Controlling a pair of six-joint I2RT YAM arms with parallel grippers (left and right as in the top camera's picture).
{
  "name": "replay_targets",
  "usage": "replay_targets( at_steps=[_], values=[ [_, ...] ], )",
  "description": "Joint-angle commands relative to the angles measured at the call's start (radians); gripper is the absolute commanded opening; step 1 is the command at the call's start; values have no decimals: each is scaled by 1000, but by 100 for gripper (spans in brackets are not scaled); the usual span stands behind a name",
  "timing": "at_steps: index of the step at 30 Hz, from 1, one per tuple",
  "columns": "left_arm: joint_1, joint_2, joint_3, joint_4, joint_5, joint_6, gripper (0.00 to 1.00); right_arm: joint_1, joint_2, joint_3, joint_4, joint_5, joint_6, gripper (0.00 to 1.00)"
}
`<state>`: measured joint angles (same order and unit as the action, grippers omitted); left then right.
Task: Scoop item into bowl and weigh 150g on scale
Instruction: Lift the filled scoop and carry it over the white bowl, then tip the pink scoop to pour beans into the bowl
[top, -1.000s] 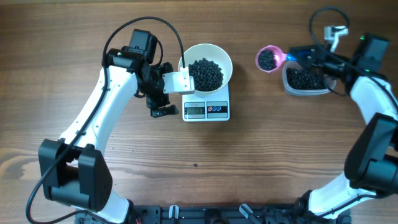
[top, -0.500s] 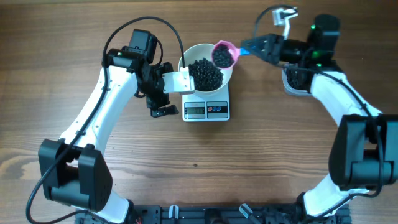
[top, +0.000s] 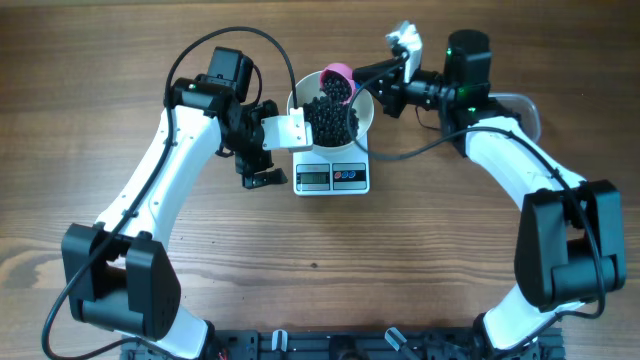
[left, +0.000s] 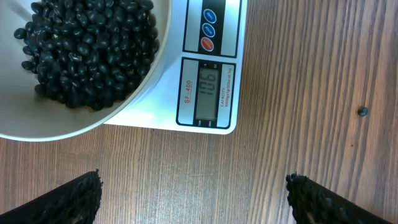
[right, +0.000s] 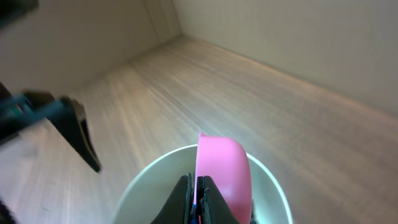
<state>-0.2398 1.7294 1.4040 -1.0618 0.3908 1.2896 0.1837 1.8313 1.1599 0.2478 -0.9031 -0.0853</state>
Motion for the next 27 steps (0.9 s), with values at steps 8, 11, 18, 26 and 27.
replay_targets(
  at_steps=[8, 11, 18, 26, 27],
  values=[
    [6, -13, 0, -1, 12, 16, 100, 27, -185, 5, -71, 71, -336, 4],
    [6, -13, 0, -1, 12, 16, 100, 43, -228, 5, -139, 126, -417, 4],
    [6, -13, 0, -1, 12, 16, 100, 140, -244, 5, -257, 383, -625, 4],
    [6, -13, 0, -1, 12, 16, 100, 225, -244, 5, -286, 576, -777, 4],
    [6, -13, 0, -1, 12, 16, 100, 225, -244, 5, -288, 573, -775, 4]
  ],
)
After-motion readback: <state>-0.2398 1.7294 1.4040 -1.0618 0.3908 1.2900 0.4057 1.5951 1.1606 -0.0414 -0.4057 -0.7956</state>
